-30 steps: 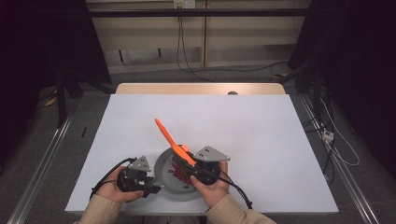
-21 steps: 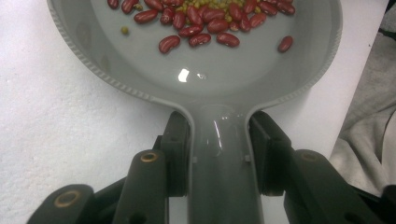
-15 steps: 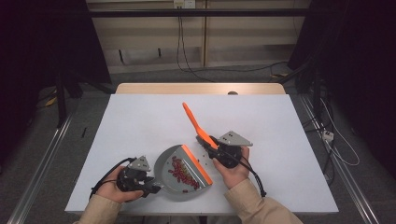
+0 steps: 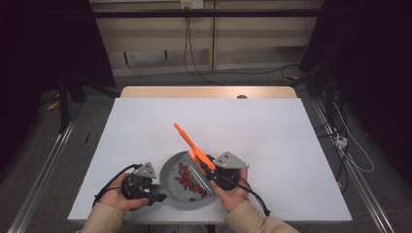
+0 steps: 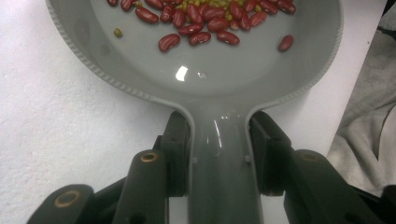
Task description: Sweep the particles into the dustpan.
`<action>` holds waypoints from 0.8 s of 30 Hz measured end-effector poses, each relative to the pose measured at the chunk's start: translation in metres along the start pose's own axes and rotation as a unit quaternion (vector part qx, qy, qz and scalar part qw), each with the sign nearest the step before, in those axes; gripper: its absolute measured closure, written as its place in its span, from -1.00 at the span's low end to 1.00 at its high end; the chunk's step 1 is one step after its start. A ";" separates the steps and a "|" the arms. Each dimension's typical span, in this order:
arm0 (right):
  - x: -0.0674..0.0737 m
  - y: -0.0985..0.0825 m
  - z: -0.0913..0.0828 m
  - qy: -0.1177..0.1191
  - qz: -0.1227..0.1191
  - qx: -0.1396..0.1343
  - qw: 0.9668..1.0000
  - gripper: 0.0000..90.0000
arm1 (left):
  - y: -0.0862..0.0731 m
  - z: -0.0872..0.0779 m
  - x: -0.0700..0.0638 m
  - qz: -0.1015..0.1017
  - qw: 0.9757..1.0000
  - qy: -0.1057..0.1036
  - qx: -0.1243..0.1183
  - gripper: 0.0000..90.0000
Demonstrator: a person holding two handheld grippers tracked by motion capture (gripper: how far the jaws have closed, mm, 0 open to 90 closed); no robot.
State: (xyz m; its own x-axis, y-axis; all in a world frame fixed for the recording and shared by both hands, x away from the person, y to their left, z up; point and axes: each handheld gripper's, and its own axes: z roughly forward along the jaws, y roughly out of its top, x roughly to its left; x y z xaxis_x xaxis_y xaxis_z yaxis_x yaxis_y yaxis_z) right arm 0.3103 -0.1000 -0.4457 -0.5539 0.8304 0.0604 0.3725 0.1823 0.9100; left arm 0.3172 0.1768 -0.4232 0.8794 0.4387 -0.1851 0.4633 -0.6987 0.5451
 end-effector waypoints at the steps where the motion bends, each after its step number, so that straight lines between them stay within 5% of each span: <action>1: 0.003 0.001 0.000 0.009 0.007 -0.003 1.000 0.55 | 0.000 0.000 0.000 0.000 1.000 -0.001 -0.001 0.40; 3: 0.007 0.004 -0.001 0.018 0.010 -0.016 1.000 0.56 | -0.001 0.000 0.001 -0.002 1.000 -0.002 -0.004 0.39; 5: 0.005 0.009 -0.002 0.045 0.054 -0.022 0.997 0.56 | -0.002 0.001 0.000 -0.003 1.000 -0.001 -0.006 0.39; 10: -0.006 0.017 -0.007 0.032 0.038 -0.028 0.998 0.57 | -0.002 0.002 -0.001 -0.004 1.000 0.008 -0.012 0.35; 19: -0.042 0.015 -0.010 -0.029 0.014 -0.013 0.999 0.57 | -0.002 0.004 -0.003 0.002 1.000 0.014 -0.005 0.39; 24: -0.030 0.003 -0.004 -0.028 -0.009 0.002 1.000 0.56 | -0.001 0.000 -0.002 0.002 1.000 0.008 0.000 0.40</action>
State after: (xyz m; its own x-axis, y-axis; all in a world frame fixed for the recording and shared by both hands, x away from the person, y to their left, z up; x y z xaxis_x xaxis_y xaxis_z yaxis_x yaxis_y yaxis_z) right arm 0.3248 -0.1261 -0.4434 -0.5181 0.8550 0.0214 0.3657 0.1988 0.9092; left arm 0.3148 0.1768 -0.4237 0.8792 0.4448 -0.1705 0.4601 -0.6998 0.5465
